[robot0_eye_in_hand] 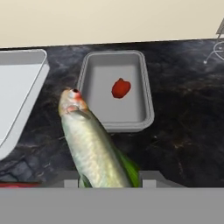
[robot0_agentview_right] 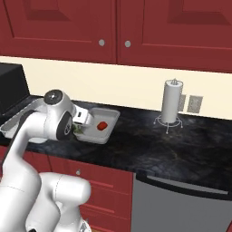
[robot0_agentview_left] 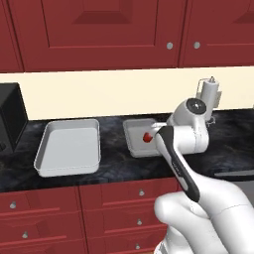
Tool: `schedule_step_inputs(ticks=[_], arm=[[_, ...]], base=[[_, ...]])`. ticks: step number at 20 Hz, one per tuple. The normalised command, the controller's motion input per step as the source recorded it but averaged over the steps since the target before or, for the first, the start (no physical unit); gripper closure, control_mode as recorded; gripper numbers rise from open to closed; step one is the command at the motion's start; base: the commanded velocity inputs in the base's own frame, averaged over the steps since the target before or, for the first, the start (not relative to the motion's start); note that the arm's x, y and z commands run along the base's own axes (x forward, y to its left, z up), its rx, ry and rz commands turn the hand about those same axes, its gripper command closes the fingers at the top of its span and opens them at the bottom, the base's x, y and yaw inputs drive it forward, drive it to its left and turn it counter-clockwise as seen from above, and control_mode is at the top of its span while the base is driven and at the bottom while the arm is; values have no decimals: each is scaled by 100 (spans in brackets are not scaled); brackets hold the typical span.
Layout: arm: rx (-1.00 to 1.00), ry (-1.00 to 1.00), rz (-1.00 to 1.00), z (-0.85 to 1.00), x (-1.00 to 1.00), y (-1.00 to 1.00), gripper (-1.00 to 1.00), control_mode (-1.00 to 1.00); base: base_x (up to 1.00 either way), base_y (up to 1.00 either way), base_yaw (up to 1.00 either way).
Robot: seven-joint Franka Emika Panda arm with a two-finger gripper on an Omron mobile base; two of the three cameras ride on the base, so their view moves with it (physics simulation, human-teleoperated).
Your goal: Place one bell pepper and one fish in each tupperware on the nearby counter, to pack two identical lunches.
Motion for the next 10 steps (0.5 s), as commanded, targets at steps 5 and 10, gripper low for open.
schedule_step_inputs(ticks=[5, 10], arm=[[0, 0, 0, -44, 64, 4, 100, -100], [5, 1, -15, -15, 44, 14, 100, -100]], base=[[0, 0, 0], [0, 0, 0]])
